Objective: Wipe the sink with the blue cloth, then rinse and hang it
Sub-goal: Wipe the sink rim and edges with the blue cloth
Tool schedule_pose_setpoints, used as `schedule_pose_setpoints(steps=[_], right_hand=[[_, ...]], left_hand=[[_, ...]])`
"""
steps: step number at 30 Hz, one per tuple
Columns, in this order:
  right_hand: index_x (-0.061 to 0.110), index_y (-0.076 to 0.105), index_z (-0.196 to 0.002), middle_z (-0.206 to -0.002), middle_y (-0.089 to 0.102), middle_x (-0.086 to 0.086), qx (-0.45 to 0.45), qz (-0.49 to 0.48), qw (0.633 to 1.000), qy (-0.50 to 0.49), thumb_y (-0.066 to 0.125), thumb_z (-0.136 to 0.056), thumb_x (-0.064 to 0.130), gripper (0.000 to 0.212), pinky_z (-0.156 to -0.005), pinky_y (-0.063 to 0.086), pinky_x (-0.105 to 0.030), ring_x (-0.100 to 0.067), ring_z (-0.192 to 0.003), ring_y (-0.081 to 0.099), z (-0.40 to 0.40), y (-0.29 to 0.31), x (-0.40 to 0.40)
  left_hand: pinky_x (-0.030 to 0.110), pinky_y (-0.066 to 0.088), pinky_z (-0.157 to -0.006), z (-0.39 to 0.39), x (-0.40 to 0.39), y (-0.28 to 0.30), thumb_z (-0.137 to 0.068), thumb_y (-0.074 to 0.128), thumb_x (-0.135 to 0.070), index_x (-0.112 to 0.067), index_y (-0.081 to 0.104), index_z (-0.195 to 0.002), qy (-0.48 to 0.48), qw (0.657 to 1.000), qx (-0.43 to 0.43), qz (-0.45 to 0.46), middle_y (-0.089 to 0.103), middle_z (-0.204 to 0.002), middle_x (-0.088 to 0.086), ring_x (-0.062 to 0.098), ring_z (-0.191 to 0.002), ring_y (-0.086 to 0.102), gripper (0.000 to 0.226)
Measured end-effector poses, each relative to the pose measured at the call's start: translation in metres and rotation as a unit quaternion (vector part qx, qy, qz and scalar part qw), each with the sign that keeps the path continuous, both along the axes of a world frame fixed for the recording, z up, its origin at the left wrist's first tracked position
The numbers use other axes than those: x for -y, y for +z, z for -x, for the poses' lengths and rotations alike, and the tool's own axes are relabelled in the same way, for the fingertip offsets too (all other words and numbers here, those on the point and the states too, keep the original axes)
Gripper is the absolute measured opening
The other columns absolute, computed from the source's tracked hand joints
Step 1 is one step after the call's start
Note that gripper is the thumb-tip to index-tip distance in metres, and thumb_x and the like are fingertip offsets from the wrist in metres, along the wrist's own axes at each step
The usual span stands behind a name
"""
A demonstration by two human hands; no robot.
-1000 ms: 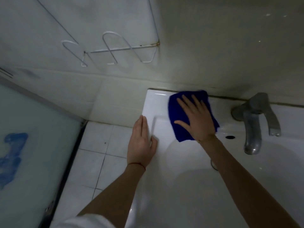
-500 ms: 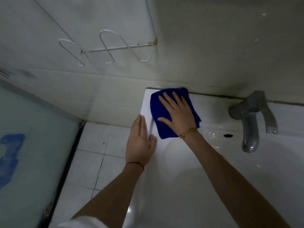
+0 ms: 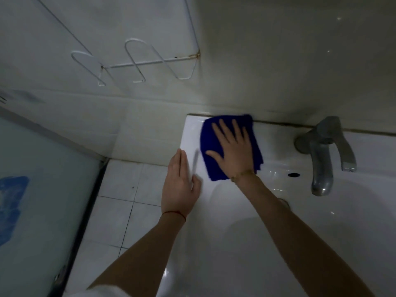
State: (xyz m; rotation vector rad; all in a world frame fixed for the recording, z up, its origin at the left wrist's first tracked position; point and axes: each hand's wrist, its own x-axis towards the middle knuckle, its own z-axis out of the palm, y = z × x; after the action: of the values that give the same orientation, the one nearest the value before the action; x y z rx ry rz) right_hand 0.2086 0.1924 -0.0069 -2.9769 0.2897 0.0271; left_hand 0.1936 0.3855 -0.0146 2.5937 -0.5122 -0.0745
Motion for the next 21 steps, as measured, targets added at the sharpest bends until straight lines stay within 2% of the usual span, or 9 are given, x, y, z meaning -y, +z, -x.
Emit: schedule_pose_setpoints(steps=[2, 4, 8, 11, 15, 17, 21], right_hand=[[0.024, 0.018, -0.153, -0.159, 0.020, 0.000, -0.003, -0.014, 0.999, 0.052, 0.032, -0.095, 0.060, 0.070, -0.119, 0.008, -0.046, -0.031, -0.146, 0.017, -0.007, 0.000, -0.005], [0.023, 0.024, -0.152, -0.158, 0.024, 0.000, 0.006, -0.022, 0.996, 0.091, 0.028, -0.096, 0.057, 0.066, -0.118, 0.011, -0.045, -0.031, -0.145, 0.021, 0.002, -0.002, 0.012], [0.021, 0.027, -0.151, -0.156, 0.030, -0.002, 0.034, -0.030, 0.999, 0.010, 0.030, -0.096, 0.055, 0.064, -0.117, 0.019, -0.048, -0.032, -0.142, 0.026, 0.034, -0.010, 0.055], [0.022, 0.026, -0.151, -0.157, 0.028, -0.003, 0.026, -0.026, 0.999, -0.005, 0.029, -0.096, 0.054, 0.064, -0.117, 0.021, -0.050, -0.033, -0.143, 0.025, 0.023, -0.007, 0.043], [0.024, 0.022, -0.152, -0.159, 0.022, 0.002, 0.003, -0.036, 0.997, 0.066, 0.017, -0.096, 0.055, 0.064, -0.118, 0.017, -0.046, -0.028, -0.146, 0.019, -0.019, 0.001, 0.003], [0.025, 0.024, -0.152, -0.158, 0.023, 0.003, 0.003, -0.035, 0.992, 0.118, 0.023, -0.098, 0.050, 0.059, -0.117, 0.017, -0.045, -0.027, -0.146, 0.020, -0.036, 0.003, -0.017], [0.028, 0.024, -0.152, -0.158, 0.024, 0.007, -0.004, -0.052, 0.974, 0.219, 0.030, -0.101, 0.044, 0.054, -0.120, 0.008, -0.039, -0.022, -0.147, 0.016, -0.041, 0.004, -0.029]], left_hand=[[0.029, 0.023, -0.119, 0.000, 0.000, 0.000, -0.096, 0.053, -0.021, -0.002, 0.018, -0.155, 0.001, 1.000, -0.001, 0.000, 0.022, -0.160, 0.012, 0.021, -0.148, 0.023, 0.070], [0.030, 0.025, -0.118, 0.000, -0.002, 0.000, -0.096, 0.053, -0.021, -0.003, 0.019, -0.155, 0.000, 1.000, -0.001, 0.002, 0.022, -0.160, 0.011, 0.021, -0.147, 0.024, 0.070], [0.029, 0.023, -0.118, 0.000, -0.003, 0.001, -0.096, 0.053, -0.021, -0.003, 0.019, -0.155, -0.001, 1.000, -0.003, 0.012, 0.022, -0.160, 0.011, 0.023, -0.148, 0.023, 0.071], [0.029, 0.021, -0.118, 0.000, -0.002, 0.001, -0.095, 0.054, -0.019, -0.002, 0.019, -0.154, -0.004, 1.000, 0.007, 0.014, 0.023, -0.159, 0.013, 0.023, -0.147, 0.024, 0.071], [0.030, 0.024, -0.118, 0.001, -0.003, 0.000, -0.095, 0.054, -0.020, -0.002, 0.019, -0.154, 0.002, 1.000, 0.000, 0.020, 0.023, -0.160, 0.012, 0.022, -0.147, 0.024, 0.070], [0.032, 0.029, -0.118, 0.000, -0.003, 0.001, -0.095, 0.054, -0.020, -0.003, 0.020, -0.154, 0.001, 1.000, -0.001, 0.028, 0.025, -0.160, 0.012, 0.021, -0.147, 0.025, 0.071], [0.035, 0.035, -0.115, 0.006, -0.008, 0.005, -0.097, 0.056, -0.029, -0.005, 0.022, -0.154, 0.021, 0.999, 0.001, 0.048, 0.031, -0.157, 0.010, 0.019, -0.144, 0.030, 0.071]])
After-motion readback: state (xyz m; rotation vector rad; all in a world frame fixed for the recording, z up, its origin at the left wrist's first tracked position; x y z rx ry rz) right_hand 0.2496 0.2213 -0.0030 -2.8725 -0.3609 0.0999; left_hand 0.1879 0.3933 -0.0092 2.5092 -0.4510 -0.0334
